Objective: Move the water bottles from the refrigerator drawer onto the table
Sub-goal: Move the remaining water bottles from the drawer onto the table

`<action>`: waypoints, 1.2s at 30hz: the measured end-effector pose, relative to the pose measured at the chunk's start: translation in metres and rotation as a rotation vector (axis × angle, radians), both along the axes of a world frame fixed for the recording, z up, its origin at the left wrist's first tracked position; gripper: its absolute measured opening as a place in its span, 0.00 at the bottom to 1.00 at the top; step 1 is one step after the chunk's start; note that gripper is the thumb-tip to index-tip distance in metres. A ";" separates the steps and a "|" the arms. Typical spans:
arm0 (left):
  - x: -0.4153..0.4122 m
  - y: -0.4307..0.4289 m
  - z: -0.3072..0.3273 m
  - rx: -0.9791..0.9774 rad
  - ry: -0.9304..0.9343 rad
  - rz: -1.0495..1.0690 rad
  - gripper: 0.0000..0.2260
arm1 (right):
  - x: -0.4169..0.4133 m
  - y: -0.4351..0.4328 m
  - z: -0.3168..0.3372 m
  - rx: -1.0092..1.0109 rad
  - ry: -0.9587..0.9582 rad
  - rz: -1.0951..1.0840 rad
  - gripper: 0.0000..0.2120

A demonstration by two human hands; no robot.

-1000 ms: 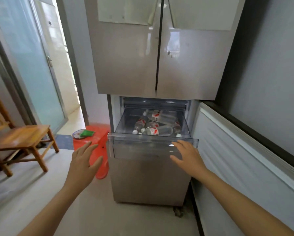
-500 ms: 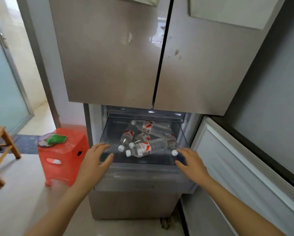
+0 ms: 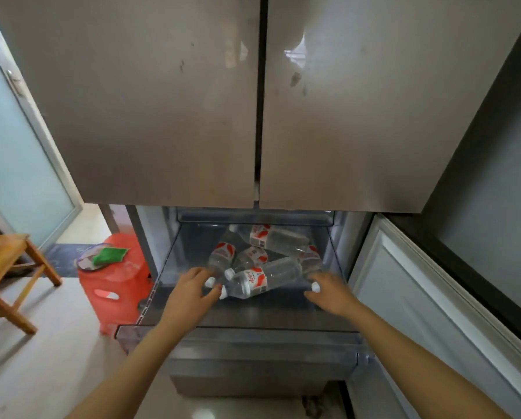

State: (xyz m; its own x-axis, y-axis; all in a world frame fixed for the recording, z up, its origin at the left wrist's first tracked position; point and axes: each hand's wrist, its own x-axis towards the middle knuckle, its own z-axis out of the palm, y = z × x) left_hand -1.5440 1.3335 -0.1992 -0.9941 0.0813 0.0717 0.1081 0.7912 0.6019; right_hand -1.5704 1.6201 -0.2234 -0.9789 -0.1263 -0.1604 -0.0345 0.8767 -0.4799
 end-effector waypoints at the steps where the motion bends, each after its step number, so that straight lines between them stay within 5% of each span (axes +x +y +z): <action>1: -0.006 0.002 -0.002 -0.035 -0.025 -0.015 0.23 | -0.007 -0.001 -0.005 0.000 -0.022 0.030 0.14; 4: -0.026 0.009 -0.005 -0.204 -0.081 -0.065 0.18 | -0.028 -0.002 -0.019 0.043 -0.076 0.073 0.20; 9: -0.065 0.025 -0.011 -0.482 -0.201 -0.195 0.20 | -0.057 -0.001 -0.038 0.171 -0.180 0.025 0.17; 16: -0.102 0.045 -0.035 -0.664 -0.328 -0.452 0.22 | -0.072 -0.003 -0.058 0.285 -0.281 -0.072 0.29; 29: -0.125 0.014 -0.068 -0.884 -0.260 -0.820 0.25 | -0.089 -0.015 -0.083 0.417 -0.325 -0.199 0.21; 36: -0.119 0.003 -0.079 -1.019 -0.318 -0.821 0.21 | -0.087 -0.023 -0.085 0.608 -0.372 -0.158 0.25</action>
